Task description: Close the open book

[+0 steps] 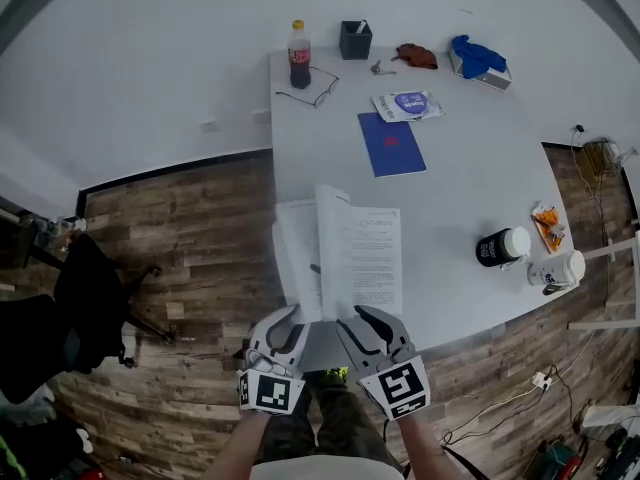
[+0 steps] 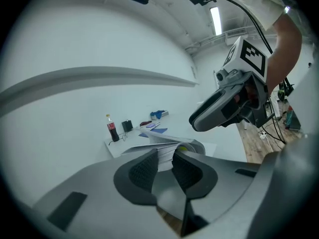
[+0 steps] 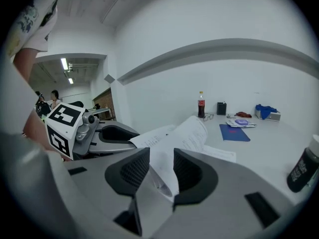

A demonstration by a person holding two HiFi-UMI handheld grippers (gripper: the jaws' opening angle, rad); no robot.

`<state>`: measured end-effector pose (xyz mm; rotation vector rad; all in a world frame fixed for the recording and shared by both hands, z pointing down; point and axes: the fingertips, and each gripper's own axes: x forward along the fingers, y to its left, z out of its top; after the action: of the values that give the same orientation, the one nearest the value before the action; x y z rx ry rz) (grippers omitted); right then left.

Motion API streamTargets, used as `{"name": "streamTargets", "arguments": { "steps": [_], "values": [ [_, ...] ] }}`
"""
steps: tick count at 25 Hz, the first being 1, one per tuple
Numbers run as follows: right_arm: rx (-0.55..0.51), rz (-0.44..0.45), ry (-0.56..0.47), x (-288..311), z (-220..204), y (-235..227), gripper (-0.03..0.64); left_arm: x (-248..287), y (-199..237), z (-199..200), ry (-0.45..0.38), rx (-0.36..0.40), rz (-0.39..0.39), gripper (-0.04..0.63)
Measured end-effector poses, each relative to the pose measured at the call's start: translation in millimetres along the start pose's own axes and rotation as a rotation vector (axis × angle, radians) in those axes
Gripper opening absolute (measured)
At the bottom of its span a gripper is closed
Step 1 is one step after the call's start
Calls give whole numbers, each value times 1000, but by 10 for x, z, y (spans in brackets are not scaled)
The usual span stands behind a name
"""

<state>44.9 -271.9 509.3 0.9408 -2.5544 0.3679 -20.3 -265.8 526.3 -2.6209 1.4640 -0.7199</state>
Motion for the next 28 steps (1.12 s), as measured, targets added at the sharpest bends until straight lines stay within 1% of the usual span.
{"name": "streamTargets", "arguments": {
  "steps": [3,5,7,8,11,19,21,25,28],
  "values": [
    [-4,-6,-4,-48,38,-46,152,42,-63,74,3,48,-18,89],
    [1,-13,-5,-95,52,-89,152,79,-129,145,4,97,-36,89],
    [10,-24,-7,-141,67,-137,152,140,-225,199,17,142,-67,89],
    [14,-29,-6,-155,68,-161,152,178,-273,214,21,153,-84,89],
    [22,-42,1,-184,37,-212,152,271,-375,251,23,172,-116,89],
    [28,-70,4,-320,-16,-405,152,466,-540,313,20,196,-158,89],
    [31,-75,5,-330,-44,-462,152,523,-576,325,10,161,-172,89],
    [49,-63,-19,-311,37,-497,152,587,-590,357,-28,25,-188,89],
    [50,-51,-26,-285,52,-504,152,623,-619,349,-40,-25,-192,89]
  ]
}}
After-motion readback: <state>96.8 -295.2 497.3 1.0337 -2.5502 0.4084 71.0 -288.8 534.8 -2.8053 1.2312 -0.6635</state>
